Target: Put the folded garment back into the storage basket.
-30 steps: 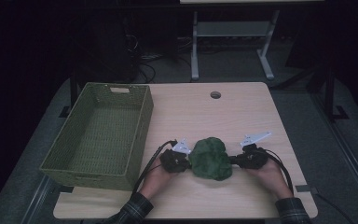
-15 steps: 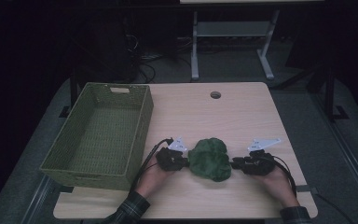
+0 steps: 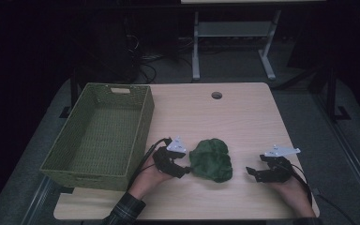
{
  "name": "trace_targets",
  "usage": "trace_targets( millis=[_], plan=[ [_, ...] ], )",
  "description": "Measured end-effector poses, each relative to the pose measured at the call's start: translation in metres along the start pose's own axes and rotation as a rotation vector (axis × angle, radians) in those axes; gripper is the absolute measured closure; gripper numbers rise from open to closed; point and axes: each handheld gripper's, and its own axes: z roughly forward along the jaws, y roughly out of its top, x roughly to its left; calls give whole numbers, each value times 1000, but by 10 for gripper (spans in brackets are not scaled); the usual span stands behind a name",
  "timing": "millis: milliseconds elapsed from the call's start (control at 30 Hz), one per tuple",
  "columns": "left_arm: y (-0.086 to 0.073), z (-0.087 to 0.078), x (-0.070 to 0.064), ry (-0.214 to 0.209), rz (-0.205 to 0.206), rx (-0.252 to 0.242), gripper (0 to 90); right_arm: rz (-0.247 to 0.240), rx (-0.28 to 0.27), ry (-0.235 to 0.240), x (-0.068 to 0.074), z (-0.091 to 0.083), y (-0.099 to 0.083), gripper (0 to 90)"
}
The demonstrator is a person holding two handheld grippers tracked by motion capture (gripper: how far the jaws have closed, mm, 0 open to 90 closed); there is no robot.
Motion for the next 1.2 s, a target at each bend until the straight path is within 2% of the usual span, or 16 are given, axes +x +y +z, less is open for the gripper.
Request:
trace_targets(
  millis=[67,200,400,467,533,667,733,800,867,900,933,1200],
  plan=[
    [5,-1,-2,-11,13,3,301,-7,9,-30,-2,2,-2,160],
    [16,2,-7,-15,35,-10,246,-5,-4,-26,-6,5,-4,134],
    [38,9,-10,-18,71,3,175,-8,-11,-20,-7,5,-5,130],
    [50,12,-9,-13,108,34,167,-10,-10,-21,-7,5,-5,130],
    [52,14,-9,-16,106,35,154,-8,-10,-21,-7,5,-5,132],
    [60,20,-3,-44,129,61,146,-7,-10,-23,-7,5,-5,137],
    [61,26,-1,-53,119,62,146,-5,-10,-24,-7,5,-5,140],
    [60,33,3,-58,137,99,140,-5,-10,-24,-7,5,-5,141],
    [58,39,4,-64,128,116,139,-5,-10,-25,-7,5,-5,142],
    [57,41,6,-71,138,137,137,-6,-11,-25,-7,5,-5,143],
    [54,44,5,-83,117,132,133,-5,-11,-26,-7,5,-5,144],
    [44,58,6,-115,122,166,127,-4,-11,-27,-7,4,-5,146]
  ],
)
